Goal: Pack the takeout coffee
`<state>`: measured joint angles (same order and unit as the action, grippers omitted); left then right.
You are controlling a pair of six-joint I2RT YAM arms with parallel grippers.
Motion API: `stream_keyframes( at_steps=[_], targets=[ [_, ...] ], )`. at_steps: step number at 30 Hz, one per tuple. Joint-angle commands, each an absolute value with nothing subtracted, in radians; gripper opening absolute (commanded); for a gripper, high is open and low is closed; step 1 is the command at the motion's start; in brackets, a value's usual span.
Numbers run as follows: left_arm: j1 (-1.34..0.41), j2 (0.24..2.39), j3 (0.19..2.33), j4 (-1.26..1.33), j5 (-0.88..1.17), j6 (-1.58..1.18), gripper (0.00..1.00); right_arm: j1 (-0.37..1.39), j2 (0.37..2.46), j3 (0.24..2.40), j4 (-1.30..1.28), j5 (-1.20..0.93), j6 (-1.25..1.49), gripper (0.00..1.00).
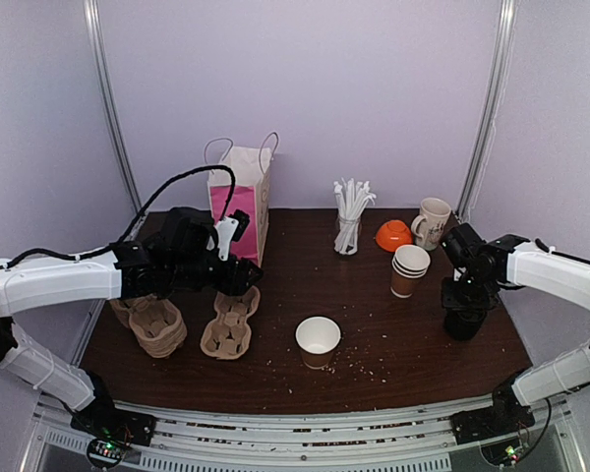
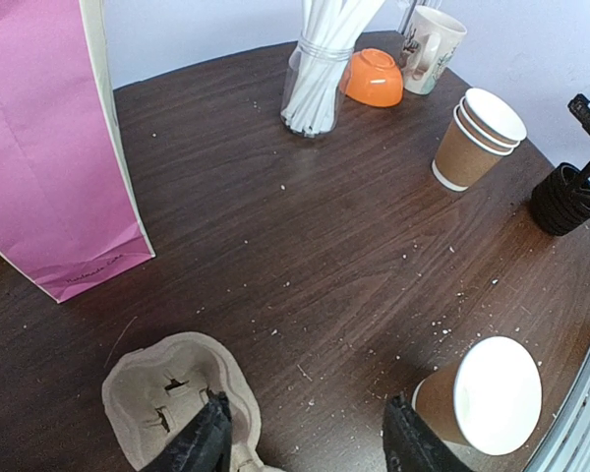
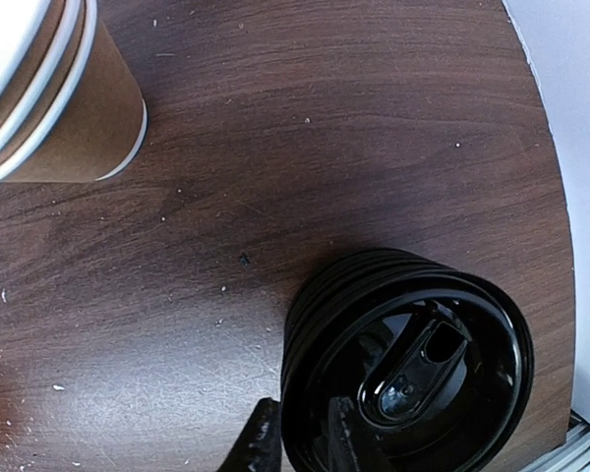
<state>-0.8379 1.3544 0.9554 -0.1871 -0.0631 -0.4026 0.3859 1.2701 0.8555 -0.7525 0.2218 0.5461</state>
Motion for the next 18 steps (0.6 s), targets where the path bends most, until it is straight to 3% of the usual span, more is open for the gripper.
stream_keyframes(
  at_steps=[1, 10, 18],
  targets=[
    [-0.841, 1.367, 0.944, -0.147, -0.054, -0.406, 0.55, 0.378, 1.278, 0.855, -0.764, 0.234, 0.541, 0.17],
    [-0.841, 1.373, 0.945, -0.147, -0.051, -0.406, 0.54, 0.377, 1.25, 0.882, -0.797, 0.253, 0.544, 0.0],
    [-0.841, 1.376, 0.949, -0.146, -0.049, -0.407, 0.54, 0.378, 1.225, 0.926, -0.841, 0.256, 0.542, 0.0]
  ],
)
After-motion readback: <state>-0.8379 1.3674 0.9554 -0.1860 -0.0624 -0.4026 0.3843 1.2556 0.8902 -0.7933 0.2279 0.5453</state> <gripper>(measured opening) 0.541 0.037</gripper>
